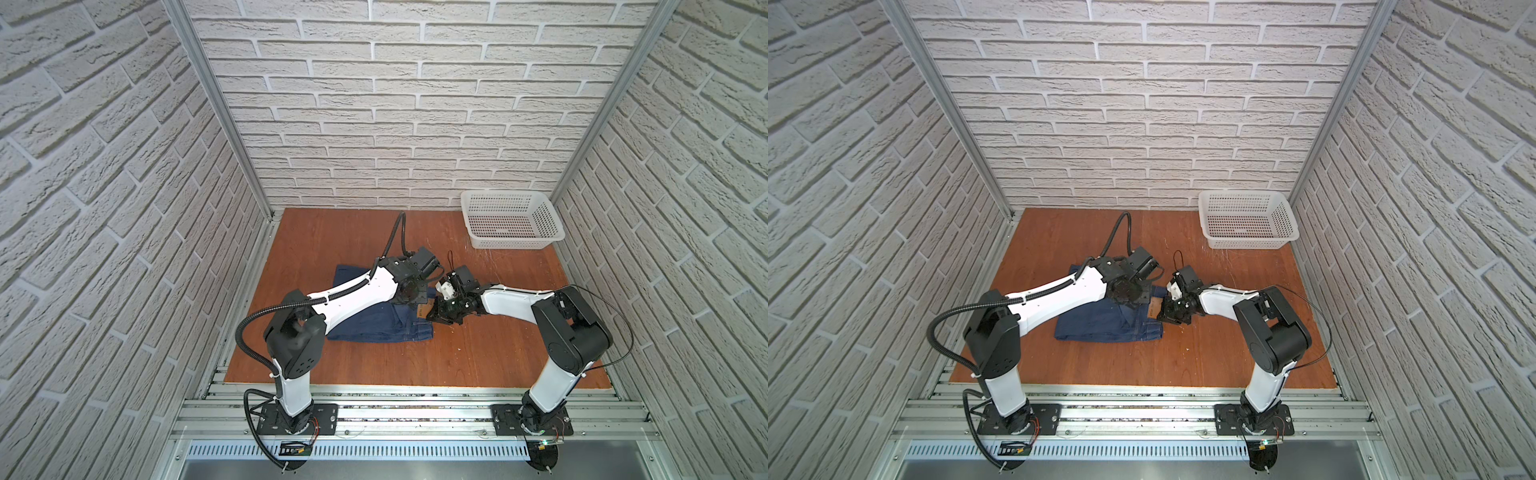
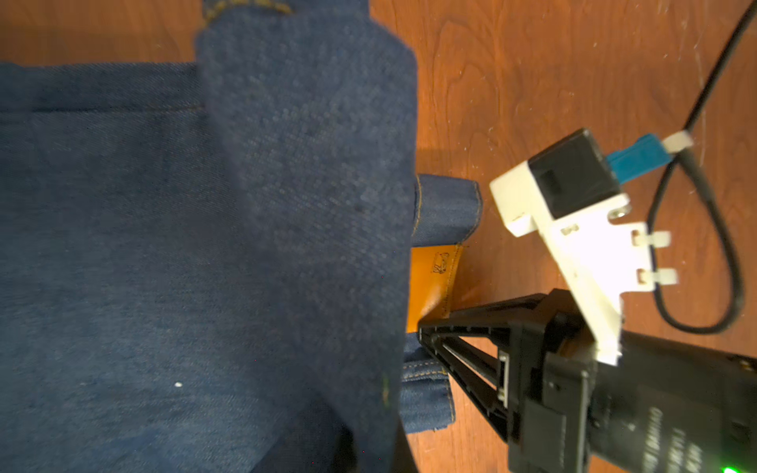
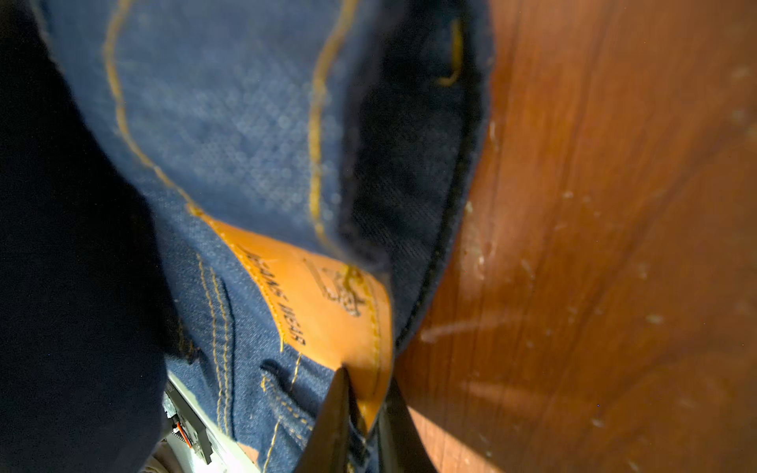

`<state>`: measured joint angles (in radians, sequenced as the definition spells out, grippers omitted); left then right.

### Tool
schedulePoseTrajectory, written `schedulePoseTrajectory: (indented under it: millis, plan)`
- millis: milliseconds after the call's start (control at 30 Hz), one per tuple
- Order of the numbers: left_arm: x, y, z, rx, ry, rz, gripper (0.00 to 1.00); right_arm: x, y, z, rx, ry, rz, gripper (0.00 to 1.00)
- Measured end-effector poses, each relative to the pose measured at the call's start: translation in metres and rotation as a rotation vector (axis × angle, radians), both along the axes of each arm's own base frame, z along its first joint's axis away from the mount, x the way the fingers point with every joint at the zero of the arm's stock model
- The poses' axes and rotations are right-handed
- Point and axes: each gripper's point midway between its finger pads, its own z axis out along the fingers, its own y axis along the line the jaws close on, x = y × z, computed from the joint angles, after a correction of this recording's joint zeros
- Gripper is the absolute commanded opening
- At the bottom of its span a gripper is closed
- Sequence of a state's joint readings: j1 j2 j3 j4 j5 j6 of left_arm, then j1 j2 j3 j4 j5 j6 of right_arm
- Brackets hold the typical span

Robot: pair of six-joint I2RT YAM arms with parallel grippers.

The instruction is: Fold and stack the trousers

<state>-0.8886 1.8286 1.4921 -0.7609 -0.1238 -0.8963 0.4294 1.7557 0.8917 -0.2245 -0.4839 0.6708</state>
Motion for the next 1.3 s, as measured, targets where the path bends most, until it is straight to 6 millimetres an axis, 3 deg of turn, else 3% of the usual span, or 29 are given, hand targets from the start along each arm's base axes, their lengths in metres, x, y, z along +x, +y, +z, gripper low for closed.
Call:
schedulePoseTrajectory:
  millis: [200,500,700,800,933,1100,1300]
  plan:
    - [-0.007,-0.012,-0.020,0.011,0.036,-0.012,0.00,-0.001,0.000,0.001,-0.001,0.004,-0.003,0.16]
    - [-0.003,-0.020,-0.020,-0.032,0.026,0.019,0.00,-0.001,-0.001,0.002,-0.001,0.006,-0.006,0.16]
    - [-0.002,-0.027,-0.034,-0.042,0.049,0.023,0.01,-0.002,-0.002,0.005,-0.004,0.003,-0.007,0.16]
    - [-0.002,-0.028,-0.035,-0.043,0.054,0.020,0.18,-0.004,-0.003,0.007,-0.009,0.002,-0.009,0.18]
    - [-0.003,-0.031,-0.033,-0.059,0.058,0.013,0.48,-0.005,-0.006,0.012,-0.020,-0.007,-0.012,0.21]
    - [-0.004,-0.031,-0.016,-0.093,0.035,0.007,0.56,-0.004,-0.014,0.026,-0.060,-0.056,-0.026,0.25]
    - [0.000,-0.015,0.041,-0.175,-0.061,0.009,0.61,-0.003,-0.039,0.057,-0.164,-0.152,-0.077,0.27]
